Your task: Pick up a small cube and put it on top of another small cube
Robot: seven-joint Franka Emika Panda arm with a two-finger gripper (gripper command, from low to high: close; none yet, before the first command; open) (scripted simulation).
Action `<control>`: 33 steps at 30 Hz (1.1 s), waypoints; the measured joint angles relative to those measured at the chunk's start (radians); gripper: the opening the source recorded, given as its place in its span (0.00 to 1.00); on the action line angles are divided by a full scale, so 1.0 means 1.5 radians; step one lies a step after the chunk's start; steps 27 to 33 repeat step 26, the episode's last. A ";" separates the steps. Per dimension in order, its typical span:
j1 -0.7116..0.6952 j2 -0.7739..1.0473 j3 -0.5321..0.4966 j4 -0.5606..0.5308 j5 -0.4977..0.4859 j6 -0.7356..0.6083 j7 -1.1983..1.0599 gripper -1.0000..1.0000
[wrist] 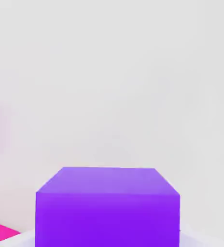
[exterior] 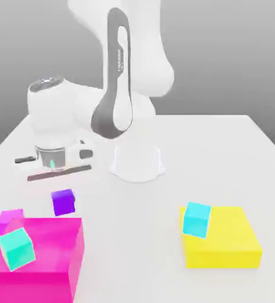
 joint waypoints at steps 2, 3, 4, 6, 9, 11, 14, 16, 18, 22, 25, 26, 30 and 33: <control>0.005 0.001 0.000 0.042 -0.005 -0.036 -0.031 0.00; 0.008 0.003 0.001 0.065 -0.007 -0.057 -0.046 0.00; 0.011 0.006 0.002 0.089 -0.010 -0.079 -0.061 0.00; 0.016 0.011 0.004 0.137 -0.020 -0.124 -0.088 0.00; 0.021 0.021 0.008 0.210 -0.040 -0.191 -0.124 0.00; 0.024 0.029 0.013 0.258 -0.056 -0.236 -0.145 0.00; 0.034 0.042 0.017 0.331 -0.082 -0.303 -0.172 0.00; 0.043 0.055 0.024 0.365 -0.089 -0.334 -0.178 0.00; 0.056 0.086 0.025 0.366 -0.108 -0.312 -0.162 0.00; 0.065 0.143 0.016 0.354 -0.148 -0.251 -0.133 1.00; 0.065 0.143 0.016 0.354 -0.148 -0.251 -0.133 1.00; 0.065 0.143 0.016 0.354 -0.148 -0.251 -0.133 1.00; 0.065 0.143 0.016 0.354 -0.148 -0.251 -0.133 1.00; 0.065 0.143 0.016 0.354 -0.148 -0.251 -0.133 1.00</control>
